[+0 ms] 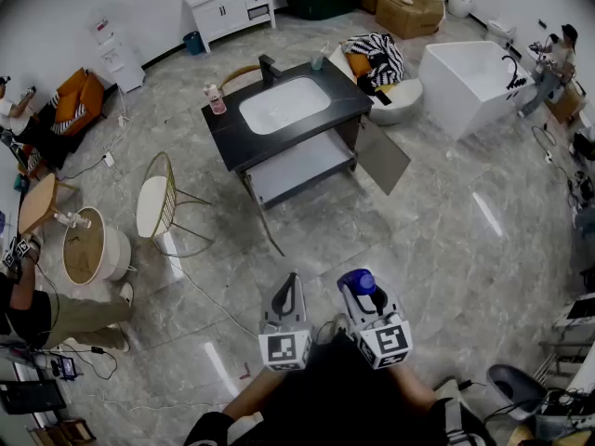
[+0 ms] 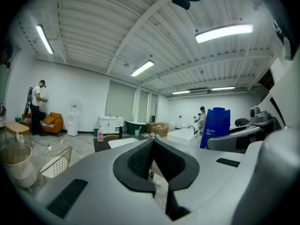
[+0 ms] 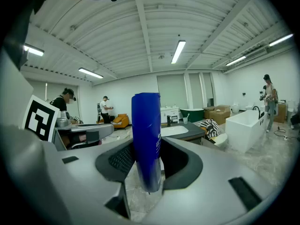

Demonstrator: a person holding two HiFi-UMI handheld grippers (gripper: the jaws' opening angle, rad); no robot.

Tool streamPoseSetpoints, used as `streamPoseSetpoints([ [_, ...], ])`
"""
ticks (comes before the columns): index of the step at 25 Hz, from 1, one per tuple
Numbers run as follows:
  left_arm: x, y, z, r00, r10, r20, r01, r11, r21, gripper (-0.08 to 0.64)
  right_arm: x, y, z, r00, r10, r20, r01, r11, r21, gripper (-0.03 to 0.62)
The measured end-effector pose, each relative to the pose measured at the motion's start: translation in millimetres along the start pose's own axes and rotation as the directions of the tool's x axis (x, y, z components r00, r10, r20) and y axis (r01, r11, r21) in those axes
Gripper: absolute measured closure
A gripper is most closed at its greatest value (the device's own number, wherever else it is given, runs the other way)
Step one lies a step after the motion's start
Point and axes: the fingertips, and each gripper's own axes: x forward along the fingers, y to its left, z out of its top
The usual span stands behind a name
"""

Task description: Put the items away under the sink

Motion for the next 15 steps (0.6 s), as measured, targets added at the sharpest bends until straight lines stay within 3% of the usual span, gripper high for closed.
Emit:
streamPoseSetpoints([
  [4, -1, -1, -5, 0.999, -0.007, -0.037, 0.009, 0.999, 0.036, 0.544, -1, -1, 3, 1.0, 0.003, 0.009, -0.003, 1.0, 0.002, 0.434],
  [15, 16, -20, -8, 0.999, 0.004, -0.039, -0.003, 1.0, 0.03, 0.545, -2, -25, 3, 1.0, 0.016, 0.009, -0.016, 1.0, 0.027, 0.434],
])
